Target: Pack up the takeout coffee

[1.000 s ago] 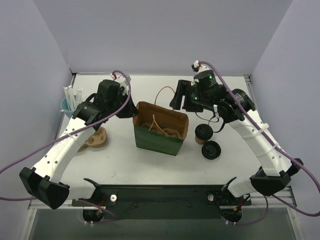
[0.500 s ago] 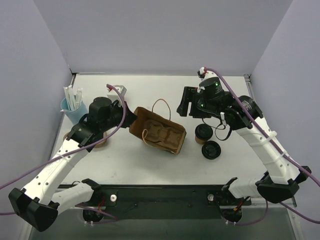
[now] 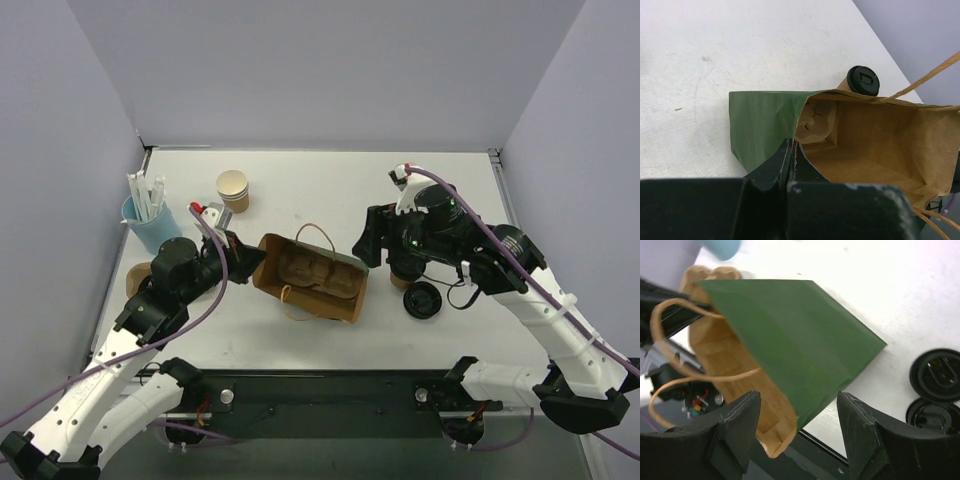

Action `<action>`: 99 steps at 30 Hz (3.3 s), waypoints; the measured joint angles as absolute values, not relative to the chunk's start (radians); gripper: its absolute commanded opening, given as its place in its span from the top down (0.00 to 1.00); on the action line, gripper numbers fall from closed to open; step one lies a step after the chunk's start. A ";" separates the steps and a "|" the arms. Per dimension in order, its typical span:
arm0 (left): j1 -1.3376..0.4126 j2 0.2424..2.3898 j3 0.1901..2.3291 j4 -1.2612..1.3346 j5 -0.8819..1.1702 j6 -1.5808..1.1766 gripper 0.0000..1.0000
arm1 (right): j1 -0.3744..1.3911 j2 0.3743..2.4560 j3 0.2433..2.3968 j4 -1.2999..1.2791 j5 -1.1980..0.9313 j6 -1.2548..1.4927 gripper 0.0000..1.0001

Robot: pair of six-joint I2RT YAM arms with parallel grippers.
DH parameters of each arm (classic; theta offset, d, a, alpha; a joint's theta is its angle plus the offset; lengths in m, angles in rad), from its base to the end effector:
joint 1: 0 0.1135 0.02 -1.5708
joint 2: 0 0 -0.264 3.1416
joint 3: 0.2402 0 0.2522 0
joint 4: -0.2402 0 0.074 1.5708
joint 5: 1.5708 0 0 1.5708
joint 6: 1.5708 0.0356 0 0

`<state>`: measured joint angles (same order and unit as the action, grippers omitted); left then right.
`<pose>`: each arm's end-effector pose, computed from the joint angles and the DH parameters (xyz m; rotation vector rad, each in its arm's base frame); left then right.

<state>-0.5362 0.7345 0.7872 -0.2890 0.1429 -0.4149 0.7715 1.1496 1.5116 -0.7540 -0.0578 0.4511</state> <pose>0.1450 -0.0921 0.3377 0.2193 1.8662 -0.7960 0.1571 0.1556 0.4554 -0.3684 2.0299 0.8404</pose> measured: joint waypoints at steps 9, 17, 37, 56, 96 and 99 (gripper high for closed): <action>-0.541 0.668 0.726 -0.282 0.178 -0.416 1.00 | 0.863 1.134 1.452 -0.693 -0.155 0.280 0.38; -0.542 0.658 0.712 -0.284 0.198 -0.414 1.00 | 0.912 1.157 1.438 -0.682 -0.098 0.223 0.43; -0.543 0.682 0.749 -0.308 0.149 -0.417 1.00 | 0.937 1.333 1.589 -0.525 0.012 0.035 1.00; -0.544 0.722 0.834 -0.358 0.030 -0.372 1.00 | 0.963 1.240 1.412 -0.286 0.040 -0.182 1.00; -0.549 0.558 0.603 -0.124 0.119 -0.346 1.00 | 0.806 0.928 1.262 -0.207 0.081 0.167 0.30; -0.549 0.588 0.602 -0.078 0.141 -0.313 1.00 | 0.762 0.937 1.299 -0.264 0.159 0.241 0.31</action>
